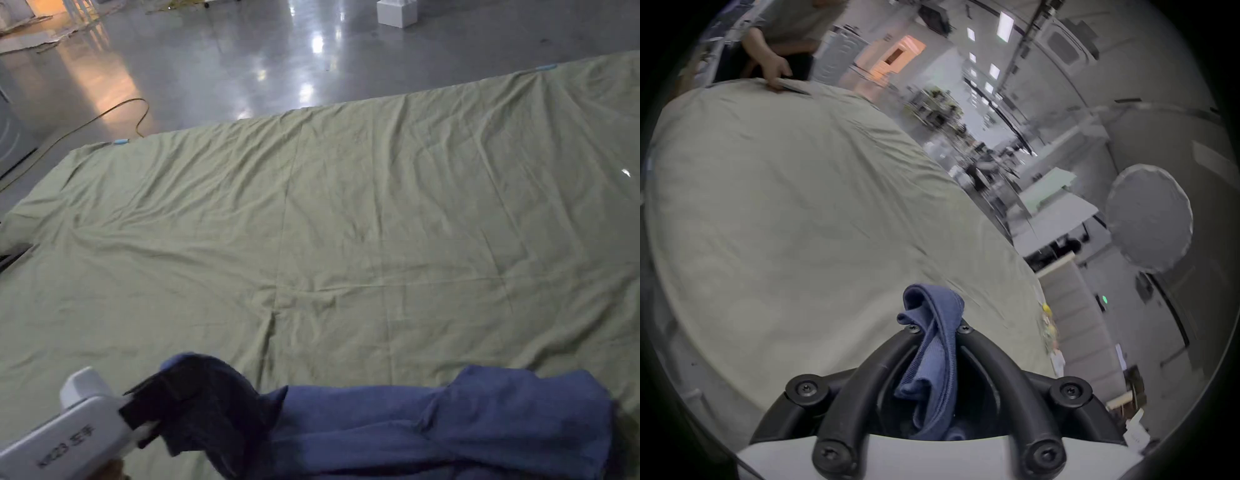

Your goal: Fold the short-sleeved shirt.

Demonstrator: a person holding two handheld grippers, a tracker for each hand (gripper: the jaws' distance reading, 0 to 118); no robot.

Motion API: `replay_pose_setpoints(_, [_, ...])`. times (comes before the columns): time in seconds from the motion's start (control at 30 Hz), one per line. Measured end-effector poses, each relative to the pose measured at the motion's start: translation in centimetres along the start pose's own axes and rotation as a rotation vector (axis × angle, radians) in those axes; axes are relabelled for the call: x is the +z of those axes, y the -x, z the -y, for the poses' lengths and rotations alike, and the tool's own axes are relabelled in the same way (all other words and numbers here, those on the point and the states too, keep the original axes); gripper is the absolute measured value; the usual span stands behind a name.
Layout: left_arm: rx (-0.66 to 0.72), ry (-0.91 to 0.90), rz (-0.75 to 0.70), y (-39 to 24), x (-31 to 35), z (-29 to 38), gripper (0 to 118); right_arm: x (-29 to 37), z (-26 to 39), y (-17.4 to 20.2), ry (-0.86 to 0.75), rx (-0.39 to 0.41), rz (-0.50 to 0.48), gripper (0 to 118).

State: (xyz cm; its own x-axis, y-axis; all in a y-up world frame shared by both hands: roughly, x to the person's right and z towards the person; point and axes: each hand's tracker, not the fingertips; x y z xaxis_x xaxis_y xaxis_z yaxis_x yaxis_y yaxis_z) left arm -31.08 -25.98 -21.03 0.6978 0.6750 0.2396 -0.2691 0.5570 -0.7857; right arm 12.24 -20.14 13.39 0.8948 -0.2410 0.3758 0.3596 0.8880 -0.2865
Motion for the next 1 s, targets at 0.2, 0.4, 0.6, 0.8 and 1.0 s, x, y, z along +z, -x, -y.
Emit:
replay_pose_setpoints(0.2, [-0.108,0.244,-0.018,-4.9,-11.3,9.0,11,1.0,0.0,0.1,-0.007,0.020,0.014,0])
replay_pose_setpoints(0.4, [-0.114,0.251,-0.004,-5.9,-13.7,10.5,34,1.6,1.3,-1.1,0.015,0.001,0.038,0])
replay_pose_setpoints(0.6, [-0.014,-0.006,0.061,-4.1,-7.2,6.3,97,1.4,1.7,-1.0,0.030,0.006,0.015,0])
replay_pose_setpoints(0.8, [0.141,0.196,0.093,-0.9,-11.0,10.9,1,1.3,2.2,-0.6,0.059,0.012,0.003,0])
replay_pose_setpoints(1.0, [0.061,0.316,0.069,-3.2,-15.8,16.2,1,1.8,2.0,-0.1,0.062,0.019,0.009,0])
